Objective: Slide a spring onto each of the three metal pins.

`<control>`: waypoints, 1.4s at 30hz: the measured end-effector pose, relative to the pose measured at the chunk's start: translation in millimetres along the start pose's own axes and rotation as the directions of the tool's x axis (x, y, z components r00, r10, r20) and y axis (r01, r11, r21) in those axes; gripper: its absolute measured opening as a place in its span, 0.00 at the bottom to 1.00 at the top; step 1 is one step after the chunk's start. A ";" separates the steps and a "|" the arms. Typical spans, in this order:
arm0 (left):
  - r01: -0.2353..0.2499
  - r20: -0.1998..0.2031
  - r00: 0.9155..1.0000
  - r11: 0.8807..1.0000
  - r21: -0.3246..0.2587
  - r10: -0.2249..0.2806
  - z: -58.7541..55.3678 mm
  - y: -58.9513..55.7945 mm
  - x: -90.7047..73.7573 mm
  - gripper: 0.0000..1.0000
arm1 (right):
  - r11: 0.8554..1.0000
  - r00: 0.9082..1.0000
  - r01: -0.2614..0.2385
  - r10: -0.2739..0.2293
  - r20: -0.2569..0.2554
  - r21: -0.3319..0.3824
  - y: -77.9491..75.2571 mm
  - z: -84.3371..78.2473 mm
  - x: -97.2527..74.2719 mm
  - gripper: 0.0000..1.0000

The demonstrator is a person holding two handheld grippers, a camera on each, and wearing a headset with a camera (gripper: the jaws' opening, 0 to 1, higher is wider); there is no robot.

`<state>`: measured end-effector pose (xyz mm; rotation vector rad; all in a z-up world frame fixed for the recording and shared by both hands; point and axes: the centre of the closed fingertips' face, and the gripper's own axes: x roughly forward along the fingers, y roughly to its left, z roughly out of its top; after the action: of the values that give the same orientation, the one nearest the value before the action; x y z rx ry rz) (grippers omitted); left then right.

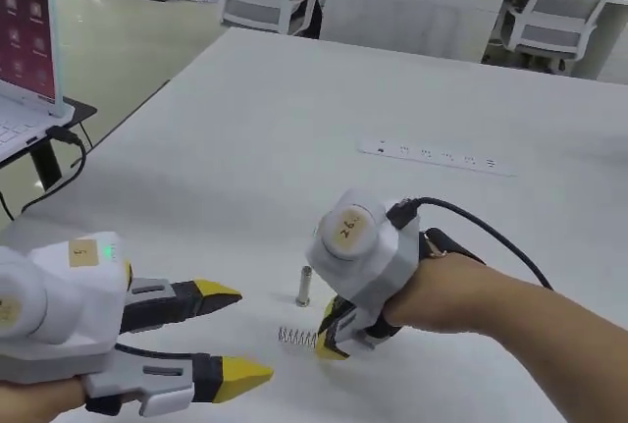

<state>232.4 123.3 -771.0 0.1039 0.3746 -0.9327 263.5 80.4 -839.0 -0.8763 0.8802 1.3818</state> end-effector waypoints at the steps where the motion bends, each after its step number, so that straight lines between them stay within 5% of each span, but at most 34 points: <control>1: 0.006 -0.003 1.000 1.000 0.003 -0.006 0.4 -1.4 1.8 0.45 | 1.000 1.000 0.000 0.000 -0.001 -0.001 1.0 -1.7 -2.5 0.08; 10: 0.091 -0.027 0.996 0.995 0.033 -0.090 4.6 -20.2 23.7 0.43 | 1.000 1.000 -0.004 0.004 0.001 0.004 13.3 -19.0 -25.3 0.08; 21: 0.192 -0.054 0.981 0.979 0.071 -0.188 10.4 -37.0 44.8 0.39 | 0.999 1.000 -0.021 0.021 -0.010 0.025 29.6 -35.0 -51.3 0.08; 42: 0.287 -0.048 0.958 0.948 0.137 -0.283 20.5 -57.2 56.7 0.17 | 0.999 0.999 -0.038 0.038 0.018 -0.016 46.0 -21.8 -76.4 0.08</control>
<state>222.6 40.8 -768.1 0.1983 0.3539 -1.2461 217.3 28.3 -779.2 -0.8615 0.8766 1.4294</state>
